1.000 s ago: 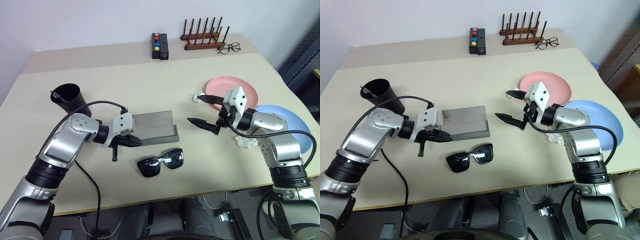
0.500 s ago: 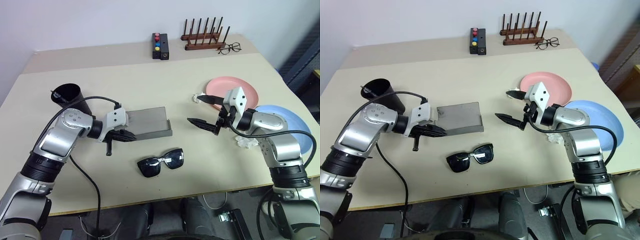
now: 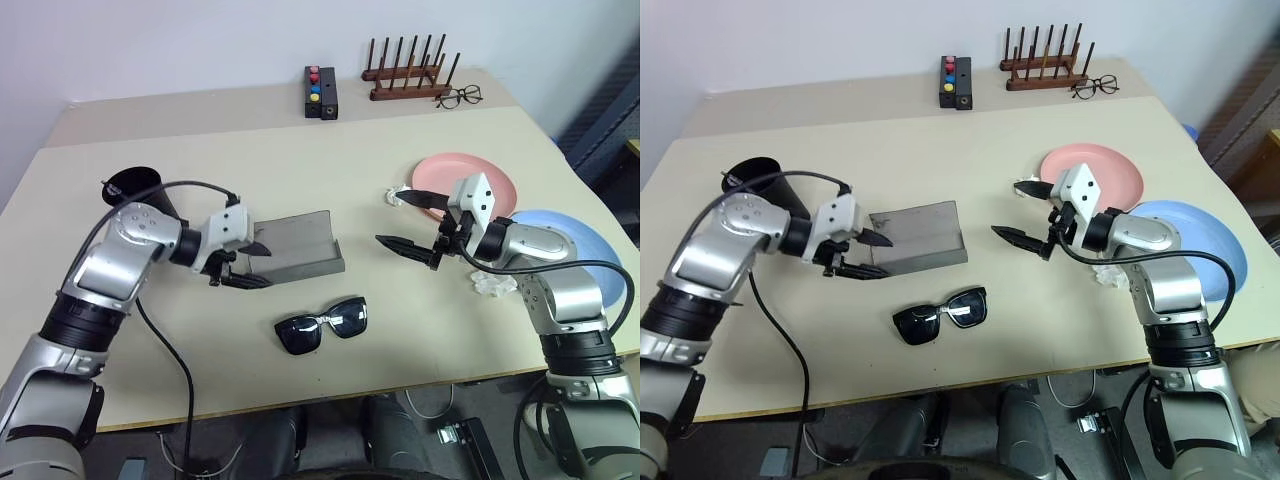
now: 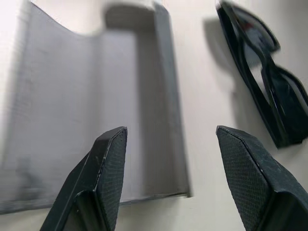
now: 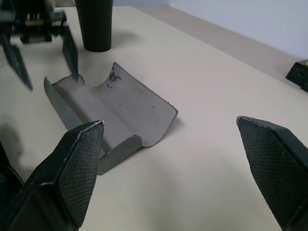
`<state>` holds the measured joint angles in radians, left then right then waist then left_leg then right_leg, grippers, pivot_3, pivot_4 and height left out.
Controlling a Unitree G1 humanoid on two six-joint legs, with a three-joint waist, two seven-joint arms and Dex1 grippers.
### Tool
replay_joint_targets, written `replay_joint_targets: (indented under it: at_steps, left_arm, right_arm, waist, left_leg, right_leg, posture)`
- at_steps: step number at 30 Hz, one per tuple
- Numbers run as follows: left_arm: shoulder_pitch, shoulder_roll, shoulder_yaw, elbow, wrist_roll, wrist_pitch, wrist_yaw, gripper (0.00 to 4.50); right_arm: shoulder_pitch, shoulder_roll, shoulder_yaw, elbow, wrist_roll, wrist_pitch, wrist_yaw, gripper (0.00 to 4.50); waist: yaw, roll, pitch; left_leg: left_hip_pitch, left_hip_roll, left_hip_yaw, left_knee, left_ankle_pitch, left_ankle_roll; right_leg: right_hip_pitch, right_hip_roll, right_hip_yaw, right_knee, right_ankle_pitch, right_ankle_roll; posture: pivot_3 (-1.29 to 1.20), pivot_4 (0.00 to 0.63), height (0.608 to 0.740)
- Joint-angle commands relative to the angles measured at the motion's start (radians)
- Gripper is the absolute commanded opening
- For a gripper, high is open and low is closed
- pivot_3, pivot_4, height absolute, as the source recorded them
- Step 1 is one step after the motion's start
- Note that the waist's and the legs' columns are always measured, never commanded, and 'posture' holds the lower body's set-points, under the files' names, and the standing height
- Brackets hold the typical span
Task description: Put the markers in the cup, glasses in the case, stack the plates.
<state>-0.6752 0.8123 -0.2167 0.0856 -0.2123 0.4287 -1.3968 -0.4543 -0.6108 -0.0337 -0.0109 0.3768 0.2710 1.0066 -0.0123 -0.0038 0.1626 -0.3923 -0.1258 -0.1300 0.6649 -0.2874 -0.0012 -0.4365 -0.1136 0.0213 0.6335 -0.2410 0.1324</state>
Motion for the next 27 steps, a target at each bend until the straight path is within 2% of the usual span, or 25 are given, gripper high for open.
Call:
replay_joint_targets:
  at_steps: [1, 6, 13, 27]
  left_arm:
    - [-0.070, 0.036, 0.011, 0.012, -0.062, 0.070, -0.109, 2.97]
    - [-0.115, 0.058, -0.062, 0.012, -0.074, 0.086, -0.216, 2.97]
    - [-0.125, -0.030, -0.192, 0.025, -0.045, 0.036, -0.218, 2.97]
    - [-0.135, -0.142, -0.263, 0.040, -0.022, 0.026, -0.218, 2.97]
  right_arm:
    - [-0.021, -0.023, -0.035, -0.008, 0.016, -0.007, 0.004, 4.50]
    - [-0.017, -0.026, -0.046, 0.007, 0.011, -0.012, 0.004, 4.50]
    - [0.004, -0.035, -0.062, 0.006, 0.012, -0.016, -0.002, 4.50]
    - [0.025, -0.046, -0.076, -0.004, 0.012, -0.009, -0.004, 4.50]
  waist:
    - [-0.001, 0.000, 0.000]
    - [-0.001, 0.000, 0.000]
    - [0.000, 0.000, 0.000]
    - [0.001, 0.000, 0.000]
  left_leg:
    - [0.000, 0.000, 0.000, 0.000, 0.000, 0.000]
    - [0.000, 0.000, 0.000, 0.000, 0.000, 0.000]
    - [0.000, 0.000, 0.000, 0.000, 0.000, 0.000]
    - [0.000, 0.000, 0.000, 0.001, 0.000, 0.000]
  right_leg:
    - [0.000, 0.000, 0.000, 0.000, 0.000, 0.000]
    - [0.000, 0.000, 0.000, 0.000, 0.000, 0.000]
    - [0.000, 0.000, 0.000, 0.000, 0.000, 0.000]
    - [0.000, 0.000, 0.000, 0.000, 0.000, 0.000]
  posture:
    - [0.00, 0.150, 0.740]
    - [0.00, 0.150, 0.740]
    - [0.00, 0.150, 0.740]
    - [0.00, 0.150, 0.740]
